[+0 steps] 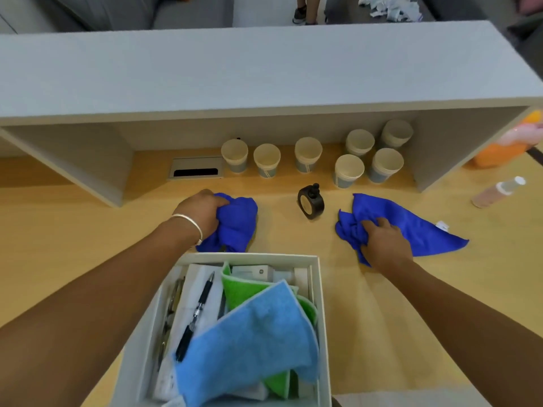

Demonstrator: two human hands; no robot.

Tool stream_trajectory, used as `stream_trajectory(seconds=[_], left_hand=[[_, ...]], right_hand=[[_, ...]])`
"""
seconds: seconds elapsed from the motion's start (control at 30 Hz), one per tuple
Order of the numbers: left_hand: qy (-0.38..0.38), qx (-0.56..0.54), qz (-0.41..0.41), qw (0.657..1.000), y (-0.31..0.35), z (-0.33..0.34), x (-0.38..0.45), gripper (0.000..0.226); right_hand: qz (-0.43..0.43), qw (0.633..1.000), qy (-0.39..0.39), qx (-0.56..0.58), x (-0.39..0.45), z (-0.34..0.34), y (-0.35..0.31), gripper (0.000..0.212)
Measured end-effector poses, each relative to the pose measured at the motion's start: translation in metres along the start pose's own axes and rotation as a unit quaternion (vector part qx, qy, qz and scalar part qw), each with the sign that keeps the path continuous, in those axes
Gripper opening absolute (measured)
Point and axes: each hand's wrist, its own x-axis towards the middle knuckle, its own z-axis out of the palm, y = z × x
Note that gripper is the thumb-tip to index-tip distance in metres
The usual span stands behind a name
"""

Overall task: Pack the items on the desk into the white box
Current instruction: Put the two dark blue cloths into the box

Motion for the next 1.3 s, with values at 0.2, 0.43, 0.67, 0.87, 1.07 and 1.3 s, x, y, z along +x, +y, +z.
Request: stream_trajectory(seconds=[0.2, 0.43, 0.67, 0.87, 1.07, 1.3], left_hand=[[0.107, -0.028, 0.023, 0.994, 0.003, -0.036, -0.07, 0.048], [0.162, -0.044, 0.077, 0.983, 0.001, -0.064, -0.152, 0.053], [0.127, -0.012, 0.087, 0.988, -0.01, -0.051, -0.199, 0.048], [0.082, 0.02, 0.06, 0.995, -0.017, -0.006, -0.206, 0.049], [0.072, 0.02, 0.069, 0.995, -0.018, 0.033, -0.204, 0.064], [0.198, 0.01, 0.03, 0.98, -0.041, 0.037, -0.214, 0.066]], right_hand=[[-0.027, 0.995, 0.064, 0.073, -0.031, -0.025, 0.007, 0.047], [-0.094, 0.959, 0.225, 0.148, -0.113, -0.081, -0.012, 0.047], [-0.174, 0.927, 0.272, 0.191, -0.19, -0.117, -0.072, 0.055], [-0.249, 0.924, 0.247, 0.152, -0.241, -0.108, -0.126, 0.056], [-0.267, 0.937, 0.197, 0.108, -0.262, -0.074, -0.151, 0.052], [-0.255, 0.952, 0.155, 0.067, -0.254, -0.046, -0.16, 0.055]])
